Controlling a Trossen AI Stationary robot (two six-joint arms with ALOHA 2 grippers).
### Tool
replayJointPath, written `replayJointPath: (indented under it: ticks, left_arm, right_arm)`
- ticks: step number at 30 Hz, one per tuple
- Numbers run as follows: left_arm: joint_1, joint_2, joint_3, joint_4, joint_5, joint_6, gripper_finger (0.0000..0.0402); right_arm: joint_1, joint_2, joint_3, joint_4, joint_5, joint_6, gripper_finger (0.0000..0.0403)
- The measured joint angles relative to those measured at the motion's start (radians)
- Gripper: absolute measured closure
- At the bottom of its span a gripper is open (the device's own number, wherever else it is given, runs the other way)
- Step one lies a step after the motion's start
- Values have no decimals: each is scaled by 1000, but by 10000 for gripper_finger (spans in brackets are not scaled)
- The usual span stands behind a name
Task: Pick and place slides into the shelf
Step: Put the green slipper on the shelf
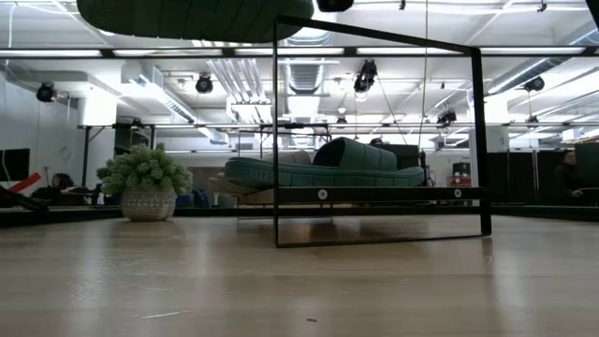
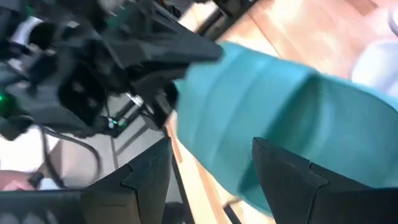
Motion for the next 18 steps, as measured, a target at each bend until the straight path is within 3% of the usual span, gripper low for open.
replayJointPath:
  ticks: [5, 18]
  left_arm:
    - [0, 0, 0, 0, 0, 0, 401]
    - [1, 0, 0, 43, -1, 4, 401]
  right_arm:
    - [-1, 0, -2, -71, 2, -19, 188]
    - [22, 36, -2, -58, 9, -4, 188]
